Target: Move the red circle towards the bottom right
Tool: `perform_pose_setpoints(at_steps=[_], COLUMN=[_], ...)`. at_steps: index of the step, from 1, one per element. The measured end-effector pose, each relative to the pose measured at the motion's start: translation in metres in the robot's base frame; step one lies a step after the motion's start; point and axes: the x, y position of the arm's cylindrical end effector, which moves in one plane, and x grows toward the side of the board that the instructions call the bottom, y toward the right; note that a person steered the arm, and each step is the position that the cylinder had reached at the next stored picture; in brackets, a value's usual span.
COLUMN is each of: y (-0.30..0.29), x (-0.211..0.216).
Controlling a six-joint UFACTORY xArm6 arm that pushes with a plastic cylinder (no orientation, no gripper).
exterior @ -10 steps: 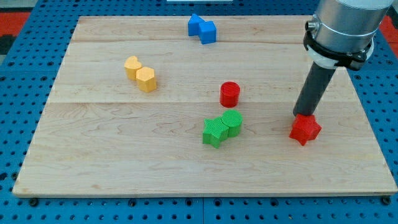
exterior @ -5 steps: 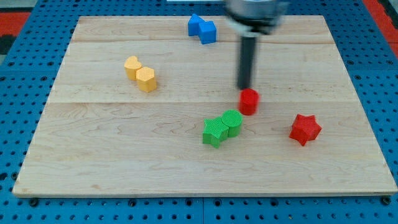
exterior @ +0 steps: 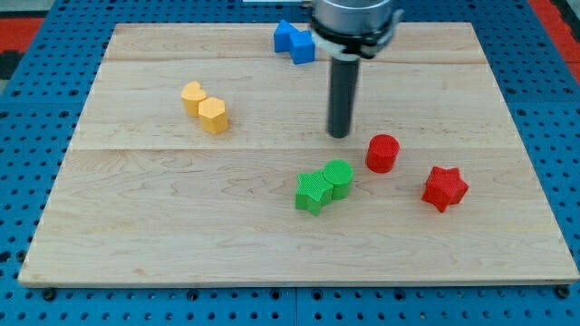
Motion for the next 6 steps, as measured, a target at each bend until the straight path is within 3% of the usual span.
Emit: perform_pose_setpoints(at_steps=[1, 2, 3, 4, 5, 6], y=[0.092, 0.111, 0.038, -0.020, 0.029, 0.071], x=[0.011, -0.015, -0.020, 0.010, 0.040, 0.040])
